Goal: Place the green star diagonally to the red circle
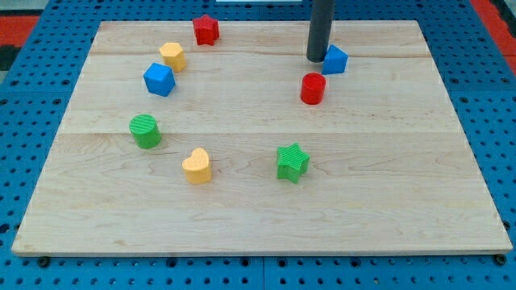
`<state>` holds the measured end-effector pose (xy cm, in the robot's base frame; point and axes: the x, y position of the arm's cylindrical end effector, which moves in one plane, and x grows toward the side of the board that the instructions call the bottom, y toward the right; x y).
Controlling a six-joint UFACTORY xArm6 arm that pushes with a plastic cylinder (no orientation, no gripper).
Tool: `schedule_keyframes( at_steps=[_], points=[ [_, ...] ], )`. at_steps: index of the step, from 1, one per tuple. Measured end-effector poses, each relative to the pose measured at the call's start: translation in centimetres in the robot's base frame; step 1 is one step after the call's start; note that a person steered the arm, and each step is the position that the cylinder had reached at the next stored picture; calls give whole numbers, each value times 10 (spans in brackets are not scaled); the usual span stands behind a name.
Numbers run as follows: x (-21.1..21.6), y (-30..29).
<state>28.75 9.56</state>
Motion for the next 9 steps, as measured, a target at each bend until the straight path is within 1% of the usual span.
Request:
schedule_keyframes(
  at_steps=[2,5,6,7,8,9],
  points=[
    [42,-42],
    [111,-44],
    [141,-53],
    [190,-34],
    [255,-24],
    [313,-44]
  ],
)
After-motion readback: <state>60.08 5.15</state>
